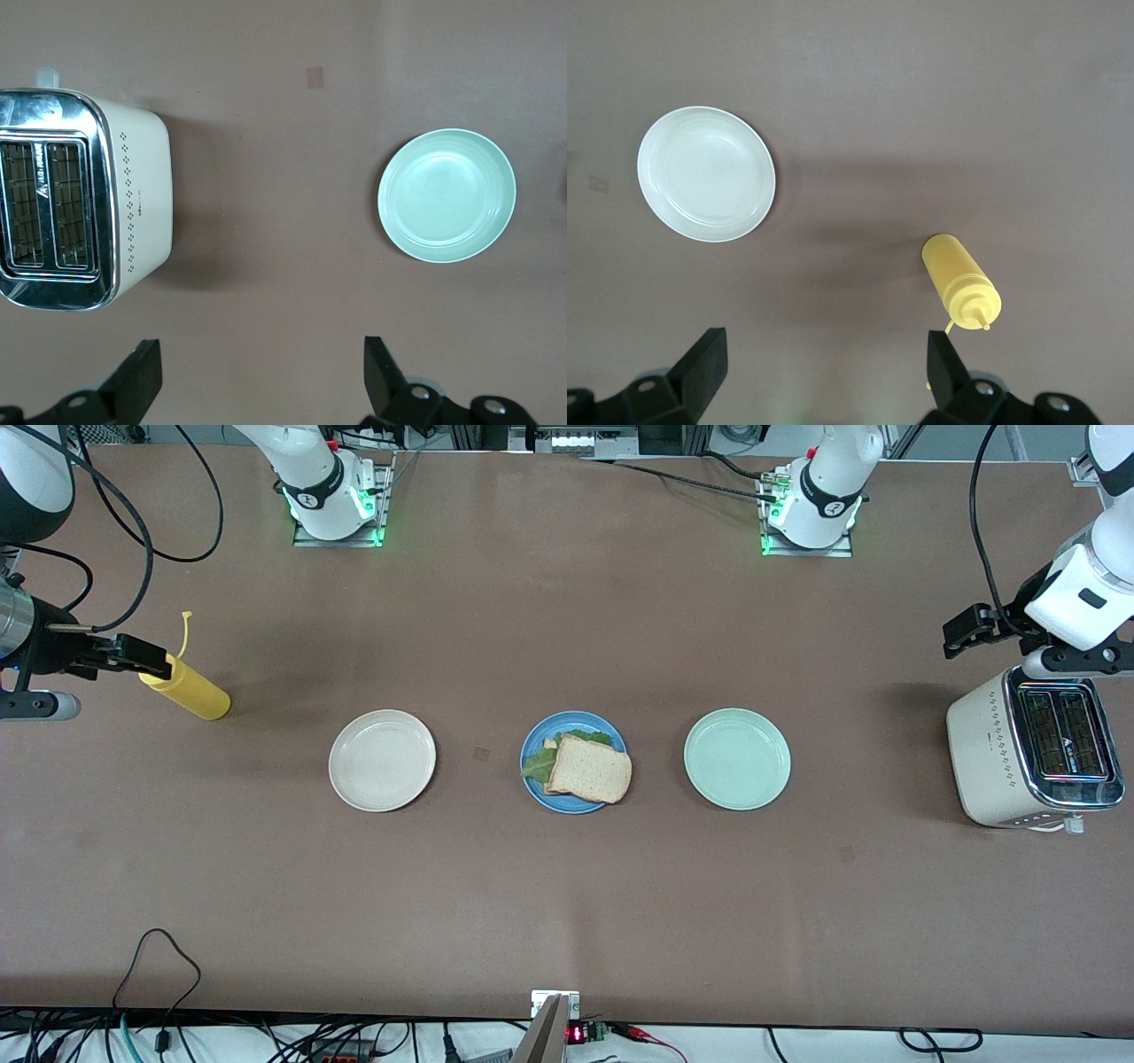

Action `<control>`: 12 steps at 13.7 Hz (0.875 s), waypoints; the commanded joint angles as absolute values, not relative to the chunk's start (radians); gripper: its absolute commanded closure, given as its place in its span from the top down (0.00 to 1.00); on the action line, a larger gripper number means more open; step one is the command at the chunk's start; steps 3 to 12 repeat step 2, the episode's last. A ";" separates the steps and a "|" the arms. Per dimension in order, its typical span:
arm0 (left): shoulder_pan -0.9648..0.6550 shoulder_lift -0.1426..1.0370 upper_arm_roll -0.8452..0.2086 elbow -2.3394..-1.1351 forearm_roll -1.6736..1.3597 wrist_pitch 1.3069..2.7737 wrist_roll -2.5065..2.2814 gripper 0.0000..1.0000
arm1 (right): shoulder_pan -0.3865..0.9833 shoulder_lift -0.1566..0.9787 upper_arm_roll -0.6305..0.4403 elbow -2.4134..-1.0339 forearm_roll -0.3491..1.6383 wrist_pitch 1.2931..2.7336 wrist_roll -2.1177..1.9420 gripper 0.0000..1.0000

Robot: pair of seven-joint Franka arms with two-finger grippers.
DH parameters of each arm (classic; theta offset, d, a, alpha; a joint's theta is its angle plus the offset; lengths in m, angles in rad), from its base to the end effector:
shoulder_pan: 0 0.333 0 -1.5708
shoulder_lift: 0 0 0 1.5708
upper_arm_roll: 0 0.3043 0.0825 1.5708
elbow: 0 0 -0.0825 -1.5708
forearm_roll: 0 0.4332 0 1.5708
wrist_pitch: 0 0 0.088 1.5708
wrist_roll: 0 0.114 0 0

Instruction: Make sandwich in blue plate with both arms

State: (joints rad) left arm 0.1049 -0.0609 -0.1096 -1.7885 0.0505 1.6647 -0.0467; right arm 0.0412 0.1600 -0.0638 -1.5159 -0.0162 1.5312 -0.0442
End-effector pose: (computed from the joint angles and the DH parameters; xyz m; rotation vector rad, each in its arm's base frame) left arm 0.5854 0.0013 0.5362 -3.0813 -0.0556 0.0953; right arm 0.6398 -0.0138 0.5316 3.1116 0.0346 -0.2263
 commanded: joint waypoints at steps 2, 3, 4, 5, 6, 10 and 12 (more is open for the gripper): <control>0.123 -0.086 -0.121 -1.809 0.034 1.677 -0.026 1.00 | 0.028 0.133 -0.051 -1.545 -0.002 1.537 -0.032 1.00; 0.123 -0.086 -0.121 -1.809 0.034 1.677 -0.026 1.00 | 0.028 0.133 -0.051 -1.545 -0.002 1.537 -0.032 1.00; 0.123 -0.086 -0.121 -1.809 0.034 1.677 -0.026 1.00 | 0.028 0.133 -0.051 -1.545 -0.002 1.537 -0.032 1.00; 0.123 -0.086 -0.121 -1.809 0.034 1.677 -0.026 1.00 | 0.028 0.133 -0.051 -1.545 -0.002 1.537 -0.032 1.00; 0.123 -0.086 -0.121 -1.809 0.034 1.677 -0.026 1.00 | 0.028 0.133 -0.051 -1.545 -0.002 1.537 -0.032 1.00; 0.123 -0.086 -0.121 -1.809 0.034 1.677 -0.026 1.00 | 0.028 0.133 -0.051 -1.545 -0.002 1.537 -0.032 1.00; 0.123 -0.086 -0.121 -1.809 0.034 1.677 -0.026 1.00 | 0.028 0.133 -0.051 -1.545 -0.002 1.537 -0.032 1.00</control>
